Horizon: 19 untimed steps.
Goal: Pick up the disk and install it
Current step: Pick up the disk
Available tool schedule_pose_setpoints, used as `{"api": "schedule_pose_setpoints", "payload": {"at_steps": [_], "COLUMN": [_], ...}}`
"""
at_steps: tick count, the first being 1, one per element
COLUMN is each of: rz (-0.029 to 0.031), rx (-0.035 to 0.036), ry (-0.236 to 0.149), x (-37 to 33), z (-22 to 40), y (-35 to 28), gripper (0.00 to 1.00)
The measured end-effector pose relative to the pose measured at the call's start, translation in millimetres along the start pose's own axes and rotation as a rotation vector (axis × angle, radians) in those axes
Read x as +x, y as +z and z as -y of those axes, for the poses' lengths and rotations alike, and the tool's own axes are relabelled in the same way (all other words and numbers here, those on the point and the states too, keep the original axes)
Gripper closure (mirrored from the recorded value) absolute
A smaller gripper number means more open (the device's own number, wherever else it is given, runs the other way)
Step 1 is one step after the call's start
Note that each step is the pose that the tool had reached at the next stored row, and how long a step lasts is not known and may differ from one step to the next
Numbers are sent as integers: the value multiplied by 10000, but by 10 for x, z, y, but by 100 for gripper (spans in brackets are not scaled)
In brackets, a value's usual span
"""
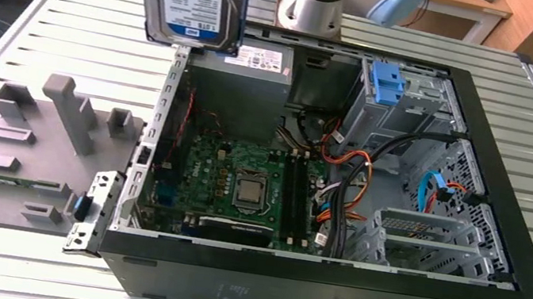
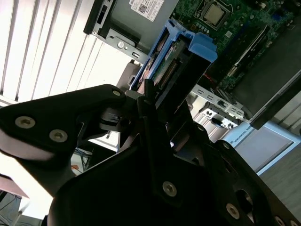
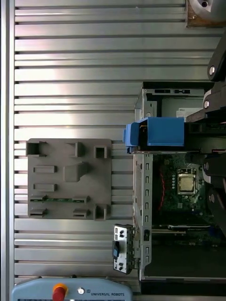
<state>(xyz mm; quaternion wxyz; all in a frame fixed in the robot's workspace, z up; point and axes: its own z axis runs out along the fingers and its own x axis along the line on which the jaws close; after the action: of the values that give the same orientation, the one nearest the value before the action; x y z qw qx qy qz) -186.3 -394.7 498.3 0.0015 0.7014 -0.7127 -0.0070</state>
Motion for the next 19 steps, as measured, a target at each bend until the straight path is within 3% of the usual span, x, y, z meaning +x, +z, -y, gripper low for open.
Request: {"api": "schedule_pose_setpoints", "payload": {"at_steps": [19], "rz": [0], "rx": [0], "ry": [0], "x": [-6], "z": [367], "y": [-3], "gripper": [65]}}
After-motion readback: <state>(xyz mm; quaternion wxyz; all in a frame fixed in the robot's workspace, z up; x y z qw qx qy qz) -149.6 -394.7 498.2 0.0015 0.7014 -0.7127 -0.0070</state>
